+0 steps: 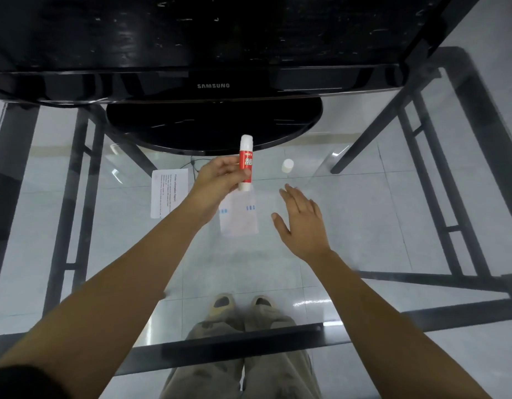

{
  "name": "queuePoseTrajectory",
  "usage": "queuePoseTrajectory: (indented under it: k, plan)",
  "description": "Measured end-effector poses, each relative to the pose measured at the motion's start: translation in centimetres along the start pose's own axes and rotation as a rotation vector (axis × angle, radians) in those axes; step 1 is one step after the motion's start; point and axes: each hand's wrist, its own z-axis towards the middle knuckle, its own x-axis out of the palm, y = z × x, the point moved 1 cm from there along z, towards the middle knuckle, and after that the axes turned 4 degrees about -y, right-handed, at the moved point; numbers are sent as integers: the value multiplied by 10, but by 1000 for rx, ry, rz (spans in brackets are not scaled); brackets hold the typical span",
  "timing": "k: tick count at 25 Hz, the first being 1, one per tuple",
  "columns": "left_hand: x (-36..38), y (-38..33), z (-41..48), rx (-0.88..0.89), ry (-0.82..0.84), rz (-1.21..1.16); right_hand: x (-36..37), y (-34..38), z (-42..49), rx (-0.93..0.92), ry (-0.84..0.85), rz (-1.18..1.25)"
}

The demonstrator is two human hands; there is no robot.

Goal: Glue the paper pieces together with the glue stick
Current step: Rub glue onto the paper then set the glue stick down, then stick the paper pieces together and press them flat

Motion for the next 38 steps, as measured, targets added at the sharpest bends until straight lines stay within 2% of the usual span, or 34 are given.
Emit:
queuePoseTrajectory:
  k: [3,10,21,25,28,31,35,38]
  plan:
    - [21,-9,19,166,12,360,8,-11,-4,76,88,-127]
    - [49,-1,51,407,42,647,15,-13,-5,101,62,-179]
    - [39,5,43,404,81,714,16,-14,-3,89,61,-193]
    - [-5,11,10,431,-93,777,11,-7,-4,95,104,-207]
    - [-48,23,-18,470,-220,848,6,19,-3,101,-30,-41]
    - [-83,41,-39,423,-298,965,11,64,-10,236,-148,235]
    - [-109,62,-54,296,-323,1066,23,93,-16,487,-123,345]
    - [-113,70,-59,299,-299,1095,25,97,-11,505,-107,386]
